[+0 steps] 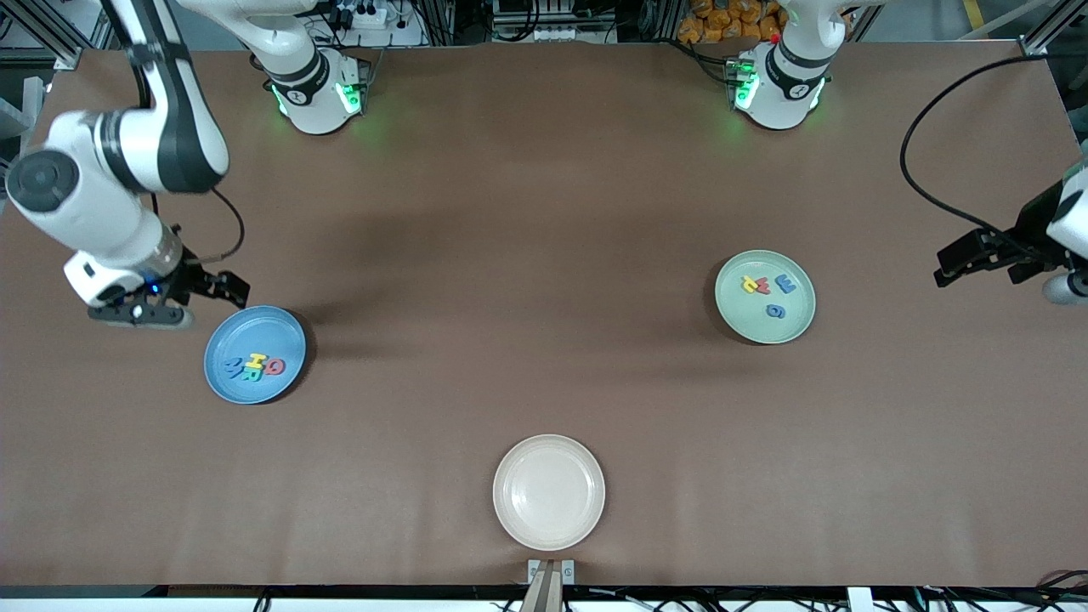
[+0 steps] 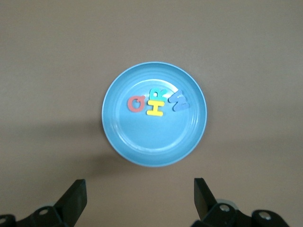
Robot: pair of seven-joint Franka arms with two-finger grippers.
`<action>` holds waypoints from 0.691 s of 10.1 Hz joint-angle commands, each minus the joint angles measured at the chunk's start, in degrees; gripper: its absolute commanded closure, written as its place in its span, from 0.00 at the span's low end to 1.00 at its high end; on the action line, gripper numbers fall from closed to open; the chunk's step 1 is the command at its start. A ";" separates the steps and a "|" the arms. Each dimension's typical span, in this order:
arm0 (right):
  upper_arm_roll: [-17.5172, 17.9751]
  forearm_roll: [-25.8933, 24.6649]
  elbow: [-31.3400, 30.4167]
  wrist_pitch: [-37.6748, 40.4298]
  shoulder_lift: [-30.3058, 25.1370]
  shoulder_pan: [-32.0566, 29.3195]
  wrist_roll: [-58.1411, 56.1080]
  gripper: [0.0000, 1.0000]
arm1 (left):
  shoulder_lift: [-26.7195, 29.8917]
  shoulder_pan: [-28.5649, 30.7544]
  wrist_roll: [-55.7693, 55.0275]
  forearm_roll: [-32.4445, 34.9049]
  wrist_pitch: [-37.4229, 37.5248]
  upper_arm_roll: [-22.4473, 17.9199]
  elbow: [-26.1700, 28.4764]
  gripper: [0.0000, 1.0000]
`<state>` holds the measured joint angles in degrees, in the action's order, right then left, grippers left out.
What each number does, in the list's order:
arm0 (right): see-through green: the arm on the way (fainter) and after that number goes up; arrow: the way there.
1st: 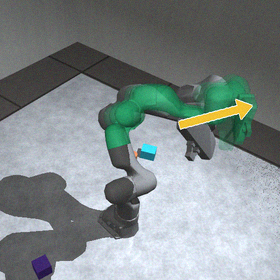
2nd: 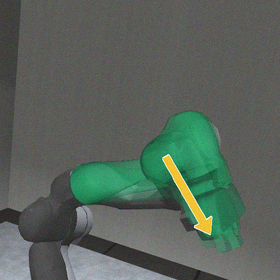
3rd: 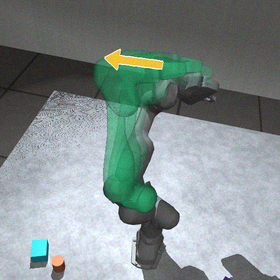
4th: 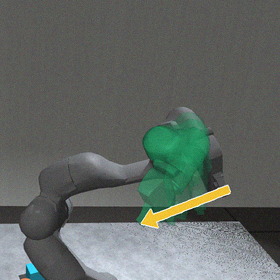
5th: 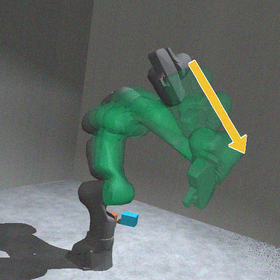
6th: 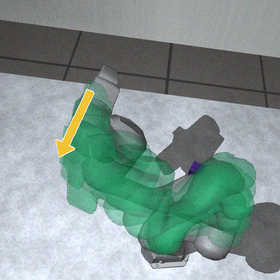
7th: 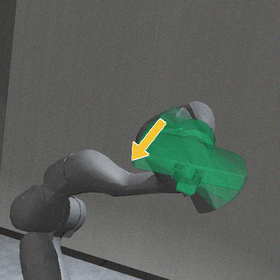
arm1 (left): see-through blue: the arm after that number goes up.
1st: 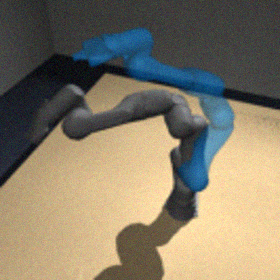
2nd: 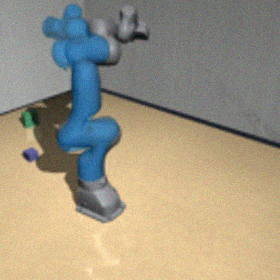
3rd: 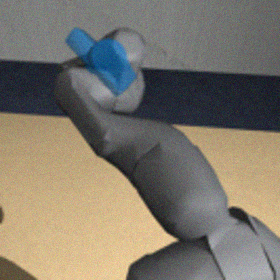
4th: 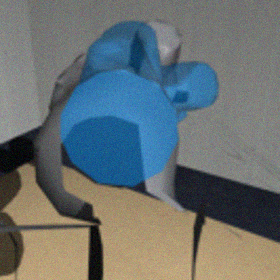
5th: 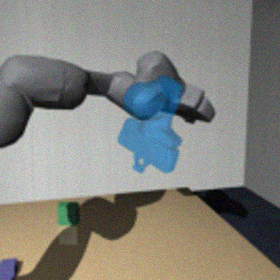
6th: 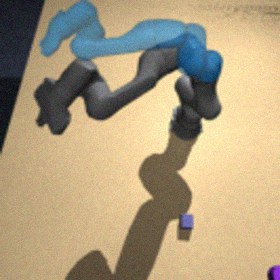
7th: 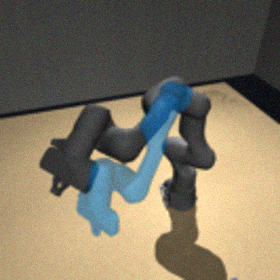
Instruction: Sort uppercase to blue plate, lowercase to green plate
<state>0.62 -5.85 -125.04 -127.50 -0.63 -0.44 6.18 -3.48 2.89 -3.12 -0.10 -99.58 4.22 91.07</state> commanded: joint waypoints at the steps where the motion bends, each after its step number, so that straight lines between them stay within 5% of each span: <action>1: 1.14 0.05 0.65 1.54 -4.20 -1.14 -1.95 0.00 | 0.49 -1.22 0.14 -1.57 2.64 -0.36 -2.74 0.00; 3: -0.08 7.66 9.41 9.85 -4.56 -1.40 -6.93 0.00 | 0.49 -1.75 -3.02 -1.40 2.64 -0.53 -2.83 0.00; 7: -1.32 7.18 29.80 25.94 -4.12 -1.23 -11.54 0.00 | 0.40 -2.10 -2.94 0.87 2.64 -0.45 -2.83 0.00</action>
<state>-1.34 0.94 -102.79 -107.24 -5.78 -1.11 -4.23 -3.04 1.37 -5.68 -0.08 -98.02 4.20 89.04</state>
